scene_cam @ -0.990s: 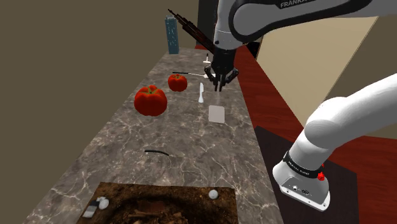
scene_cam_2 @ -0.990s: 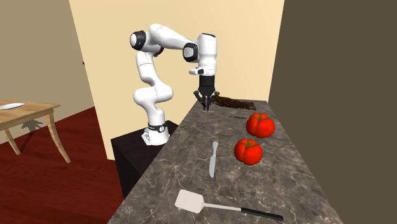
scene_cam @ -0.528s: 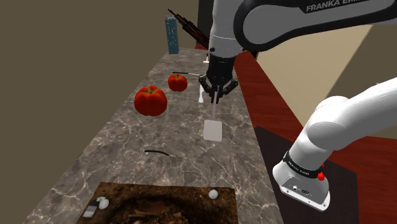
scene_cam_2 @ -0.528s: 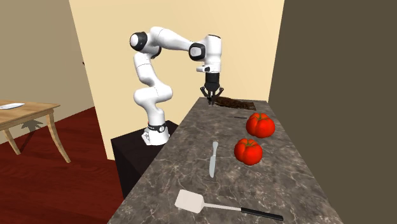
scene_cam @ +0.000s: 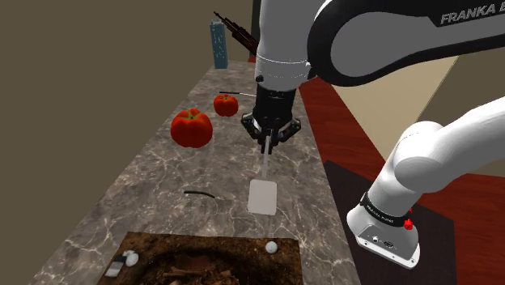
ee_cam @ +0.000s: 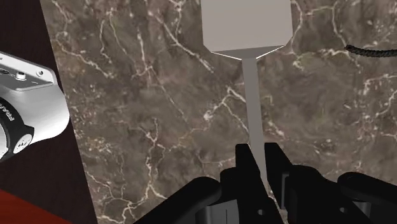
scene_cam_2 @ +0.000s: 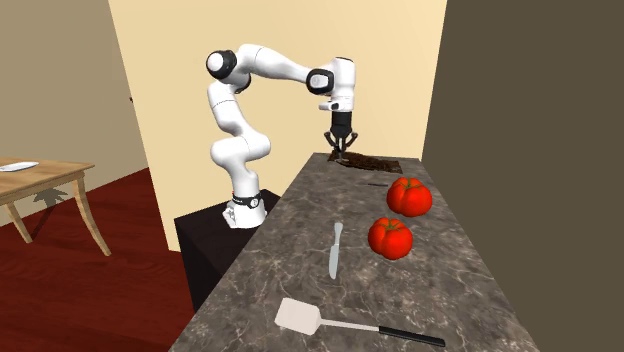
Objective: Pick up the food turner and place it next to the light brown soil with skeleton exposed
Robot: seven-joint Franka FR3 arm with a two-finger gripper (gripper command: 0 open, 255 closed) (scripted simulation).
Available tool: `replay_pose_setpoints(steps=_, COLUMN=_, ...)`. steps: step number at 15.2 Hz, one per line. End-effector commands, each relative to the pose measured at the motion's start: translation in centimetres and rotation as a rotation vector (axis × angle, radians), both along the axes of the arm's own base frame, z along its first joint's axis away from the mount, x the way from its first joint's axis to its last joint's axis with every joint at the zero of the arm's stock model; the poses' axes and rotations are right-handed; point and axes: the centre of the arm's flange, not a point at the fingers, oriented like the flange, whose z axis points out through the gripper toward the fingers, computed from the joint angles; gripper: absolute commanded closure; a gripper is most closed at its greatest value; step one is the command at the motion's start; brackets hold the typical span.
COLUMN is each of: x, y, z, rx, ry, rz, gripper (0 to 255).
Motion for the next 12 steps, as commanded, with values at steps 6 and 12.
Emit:
replay_pose_setpoints(steps=6, x=-0.9, y=2.4, z=-2.5, rx=0.000, ry=0.000, rz=-0.001, gripper=255)
replay_pose_setpoints(steps=12, x=-0.9, y=2.4, z=-5.7, rx=0.000, ry=0.000, rz=-0.001, gripper=255)
